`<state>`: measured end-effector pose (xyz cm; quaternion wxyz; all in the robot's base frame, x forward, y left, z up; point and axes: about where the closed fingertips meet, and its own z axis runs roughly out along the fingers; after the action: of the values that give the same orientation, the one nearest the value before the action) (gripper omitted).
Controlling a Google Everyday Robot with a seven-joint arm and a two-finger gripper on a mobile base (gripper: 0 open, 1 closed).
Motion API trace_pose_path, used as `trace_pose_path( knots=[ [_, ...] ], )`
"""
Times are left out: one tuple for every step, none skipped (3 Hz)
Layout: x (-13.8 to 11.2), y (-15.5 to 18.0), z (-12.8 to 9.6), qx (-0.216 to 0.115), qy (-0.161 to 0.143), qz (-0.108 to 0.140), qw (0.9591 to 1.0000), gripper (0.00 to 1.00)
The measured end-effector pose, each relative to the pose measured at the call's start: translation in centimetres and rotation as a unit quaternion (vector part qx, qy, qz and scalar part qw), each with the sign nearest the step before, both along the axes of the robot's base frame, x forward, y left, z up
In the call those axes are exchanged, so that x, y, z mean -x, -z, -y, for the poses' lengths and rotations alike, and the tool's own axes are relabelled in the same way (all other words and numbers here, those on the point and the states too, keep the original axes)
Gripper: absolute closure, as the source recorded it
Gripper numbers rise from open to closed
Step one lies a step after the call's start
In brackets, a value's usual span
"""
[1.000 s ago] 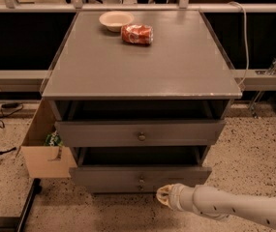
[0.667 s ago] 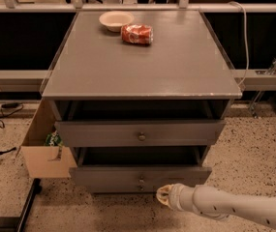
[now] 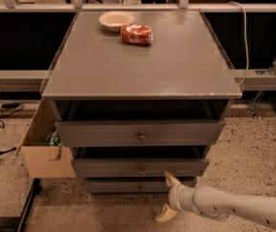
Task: Close middle drawer
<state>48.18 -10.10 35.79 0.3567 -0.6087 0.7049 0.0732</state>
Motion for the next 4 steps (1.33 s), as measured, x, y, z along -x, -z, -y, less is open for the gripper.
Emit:
trace_pose_path(
  knots=[
    [0.0, 0.0, 0.0, 0.000, 0.000, 0.000, 1.0000, 0.00],
    [-0.2, -0.1, 0.0, 0.005, 0.004, 0.007, 1.0000, 0.19],
    [-1.4, -0.5, -0.1, 0.013, 0.005, 0.028, 0.9995, 0.43],
    [-2.8, -1.1, -0.5, 0.019, 0.003, 0.050, 0.9986, 0.65]
  ],
)
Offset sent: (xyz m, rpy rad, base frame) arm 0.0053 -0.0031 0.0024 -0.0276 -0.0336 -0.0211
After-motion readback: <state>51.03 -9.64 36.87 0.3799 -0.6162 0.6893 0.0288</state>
